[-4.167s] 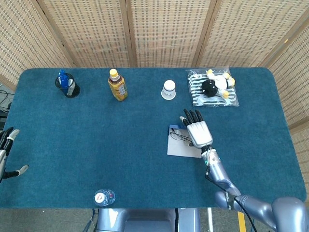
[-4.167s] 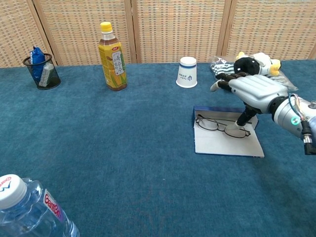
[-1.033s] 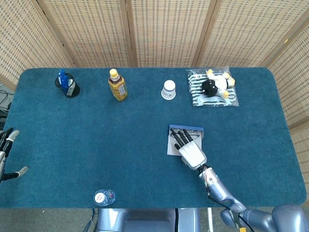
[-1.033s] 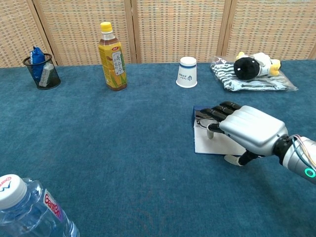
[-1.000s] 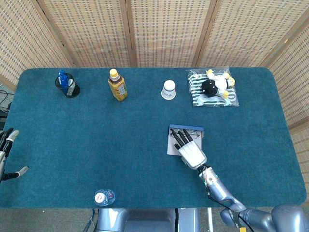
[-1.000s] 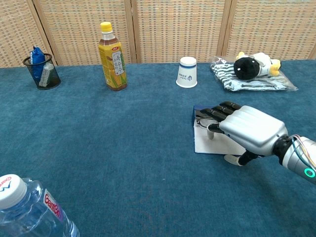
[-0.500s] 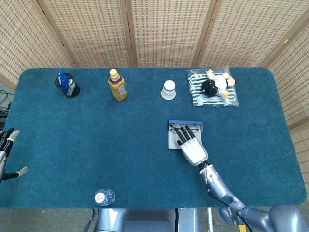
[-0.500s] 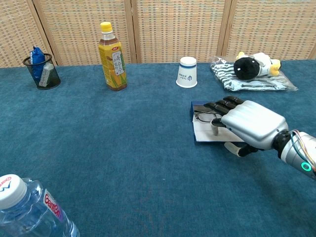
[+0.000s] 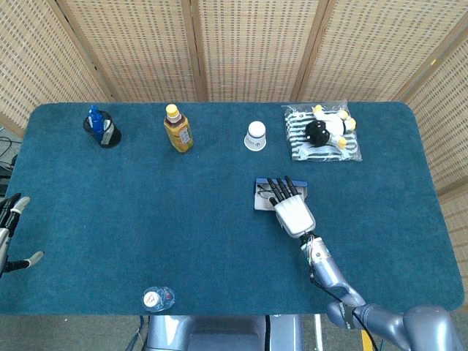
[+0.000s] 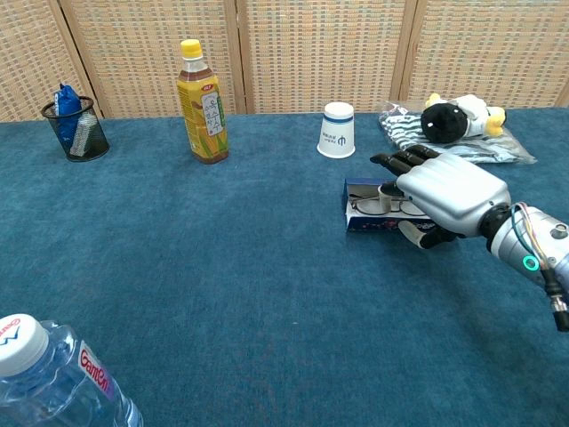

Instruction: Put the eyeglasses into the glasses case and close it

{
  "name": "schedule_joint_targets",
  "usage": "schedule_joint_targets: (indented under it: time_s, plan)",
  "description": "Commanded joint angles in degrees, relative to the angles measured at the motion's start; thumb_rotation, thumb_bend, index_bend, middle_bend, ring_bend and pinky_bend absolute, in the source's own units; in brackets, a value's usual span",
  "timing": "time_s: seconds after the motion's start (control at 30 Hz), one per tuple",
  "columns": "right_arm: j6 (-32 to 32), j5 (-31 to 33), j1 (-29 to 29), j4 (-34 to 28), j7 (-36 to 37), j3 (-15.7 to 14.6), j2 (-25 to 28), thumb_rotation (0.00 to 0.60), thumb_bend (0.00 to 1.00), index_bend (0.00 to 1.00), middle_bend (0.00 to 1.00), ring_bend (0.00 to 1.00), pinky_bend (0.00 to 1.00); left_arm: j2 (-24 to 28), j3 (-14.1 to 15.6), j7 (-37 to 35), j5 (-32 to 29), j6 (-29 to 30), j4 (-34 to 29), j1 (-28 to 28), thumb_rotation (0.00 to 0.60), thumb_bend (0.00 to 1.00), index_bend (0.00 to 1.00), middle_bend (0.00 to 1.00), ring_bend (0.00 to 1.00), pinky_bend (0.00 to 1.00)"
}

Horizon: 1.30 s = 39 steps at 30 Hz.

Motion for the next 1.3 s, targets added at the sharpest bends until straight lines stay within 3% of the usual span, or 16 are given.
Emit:
schedule_joint_targets:
  time_s: [0.03,0.27,0.57,0.73,1.13,1.3]
  plan:
    - [-0.6,0.5,0.3,0.7,-0.2,0.2,-0.3,0.6,0.57,0.4,0.0,0.0,0.03,0.0,0.0,0.0,-0.1,-0.1,0.1,0.0,0.6,0.0,0.0,0.0,0.0,0.0]
    - [-0.4,0.6,0.6,2.5,0.7,0.3,-1.2,0.6,0.56,0.44,0.0,0.0,0.03,0.0,0.0,-0.1,-0.2,-0.3,0.1,-0.1,0.6,0.0,0.0,0.0,0.0,0.0]
    - [1.6,-0.7,0.5,4.2,2.9,-0.1,-1.9,0.6,0.47,0.55,0.0,0.0,0.03,0.0,0.0,-0.1,-0.1,-0.3,0.1,-0.2,0.6,0.0,0.0,0.0,0.0,0.0]
    - [1.6,-0.5,0.5,4.9,3.8,-0.2,-2.2,0.6,0.5,0.66,0.0,0.0,0.03,0.0,0.1,-0.2,0.0,-0.3,0.0,-0.1,0.6,0.0,0.0,0.0,0.0,0.0]
    - [2.1,-0.8,-0.1,3.9,4.4,-0.7,-1.3,0.6,0.57,0.74,0.0,0.0,0.03,0.1,0.1,-0.3,0.1,-0.4,0.0,-0.2,0.6,0.0,0.0,0.0,0.0,0.0]
    - [3.1,-2.9,-1.2,-0.5,4.3,-3.1,2.2,0.6,0.57,0.74,0.0,0.0,0.03,0.2,0.3,-0.5,0.5,-0.2,-0.1,-0.1,0.6,0.0,0.0,0.0,0.0,0.0]
